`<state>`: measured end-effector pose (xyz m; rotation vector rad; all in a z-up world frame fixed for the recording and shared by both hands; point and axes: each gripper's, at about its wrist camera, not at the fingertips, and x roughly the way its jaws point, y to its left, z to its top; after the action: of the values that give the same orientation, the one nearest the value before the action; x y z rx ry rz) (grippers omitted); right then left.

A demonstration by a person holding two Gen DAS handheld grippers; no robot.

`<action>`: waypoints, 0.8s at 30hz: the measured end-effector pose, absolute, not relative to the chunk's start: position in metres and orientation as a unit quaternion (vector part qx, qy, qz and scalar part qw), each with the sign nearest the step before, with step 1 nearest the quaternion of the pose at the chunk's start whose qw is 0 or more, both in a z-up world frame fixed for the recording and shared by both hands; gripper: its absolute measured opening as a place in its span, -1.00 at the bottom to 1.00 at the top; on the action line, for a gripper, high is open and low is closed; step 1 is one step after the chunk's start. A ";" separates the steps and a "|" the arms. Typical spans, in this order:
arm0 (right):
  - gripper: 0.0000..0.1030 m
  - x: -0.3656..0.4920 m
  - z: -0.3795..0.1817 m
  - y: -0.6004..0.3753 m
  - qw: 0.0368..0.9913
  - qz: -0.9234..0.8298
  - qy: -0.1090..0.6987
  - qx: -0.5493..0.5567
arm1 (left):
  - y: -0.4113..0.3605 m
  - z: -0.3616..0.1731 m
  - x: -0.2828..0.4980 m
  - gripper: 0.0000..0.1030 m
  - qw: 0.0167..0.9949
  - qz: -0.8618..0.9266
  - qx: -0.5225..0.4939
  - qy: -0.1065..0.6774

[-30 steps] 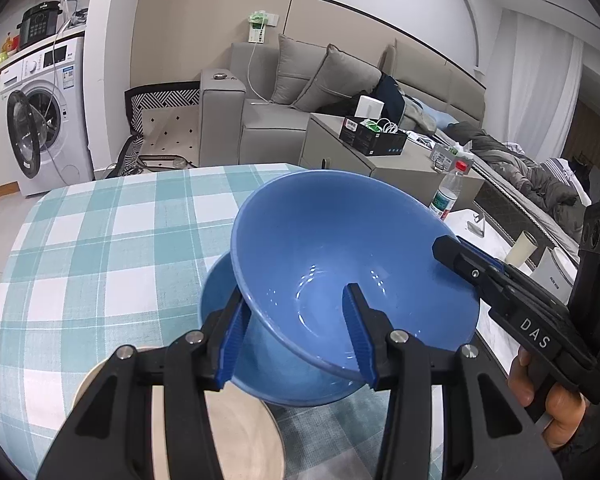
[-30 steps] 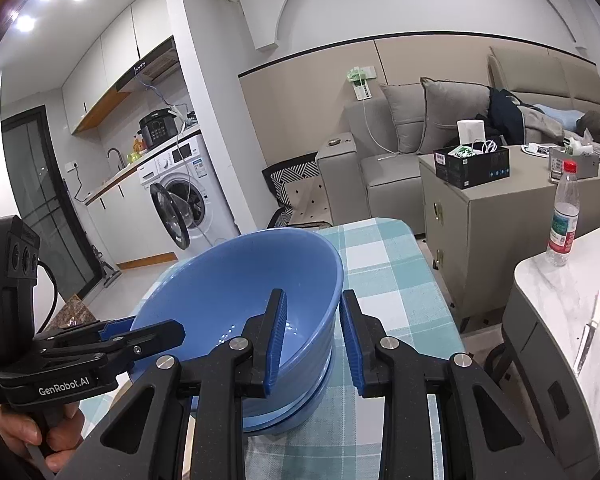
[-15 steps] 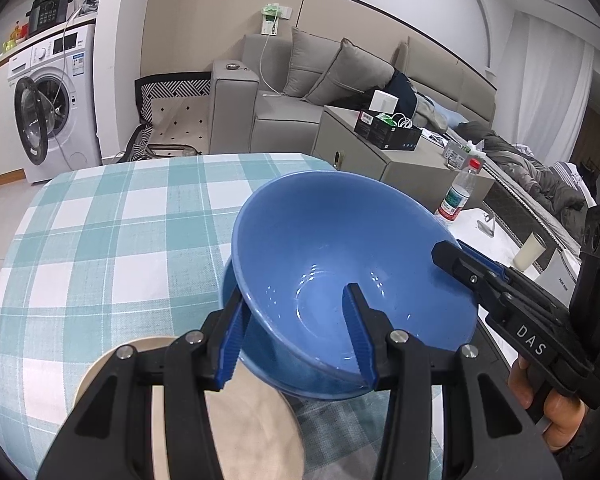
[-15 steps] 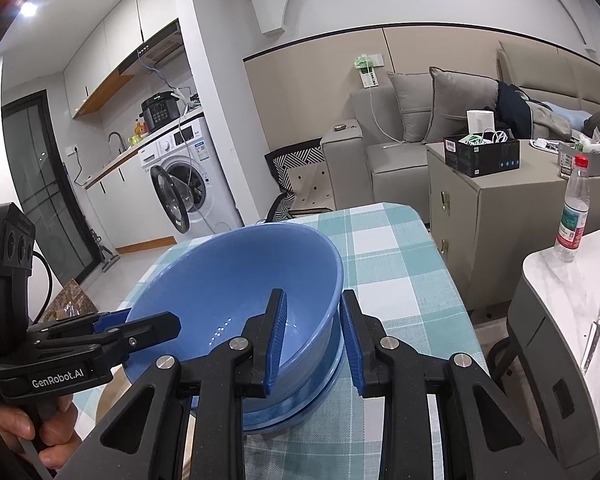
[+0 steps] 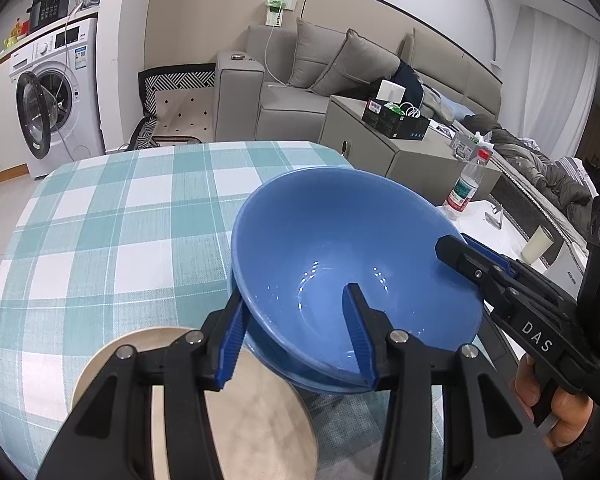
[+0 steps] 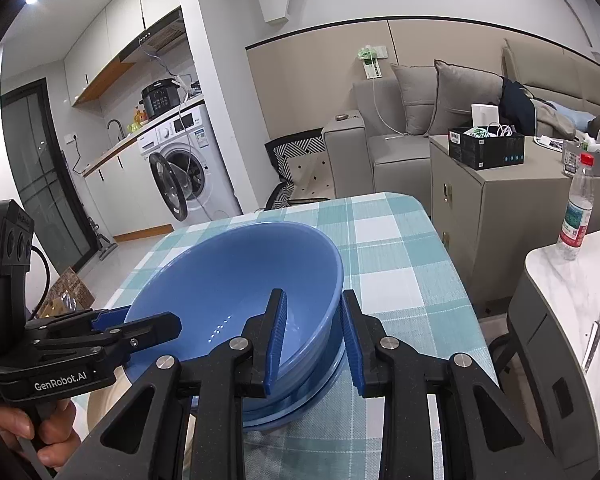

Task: Organize plates and bowls
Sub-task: 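Lower the bowl onto the bowl stack and open both grippers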

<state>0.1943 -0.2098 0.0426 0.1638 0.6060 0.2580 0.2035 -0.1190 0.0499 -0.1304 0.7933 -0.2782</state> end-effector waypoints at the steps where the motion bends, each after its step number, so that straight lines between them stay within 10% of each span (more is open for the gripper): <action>1: -0.45 0.195 0.041 -0.209 0.943 0.126 0.299 0.079 | -0.119 0.049 0.204 -0.10 0.911 -0.134 -0.063 0.385; 24: -0.45 0.199 0.027 -0.197 0.939 0.121 0.318 0.042 | -0.115 0.030 0.210 -0.11 0.909 -0.117 -0.045 0.397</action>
<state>0.1986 -0.1968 0.0265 0.0858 0.6499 0.2462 0.2103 -0.1146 0.0301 -0.0927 0.8183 -0.2413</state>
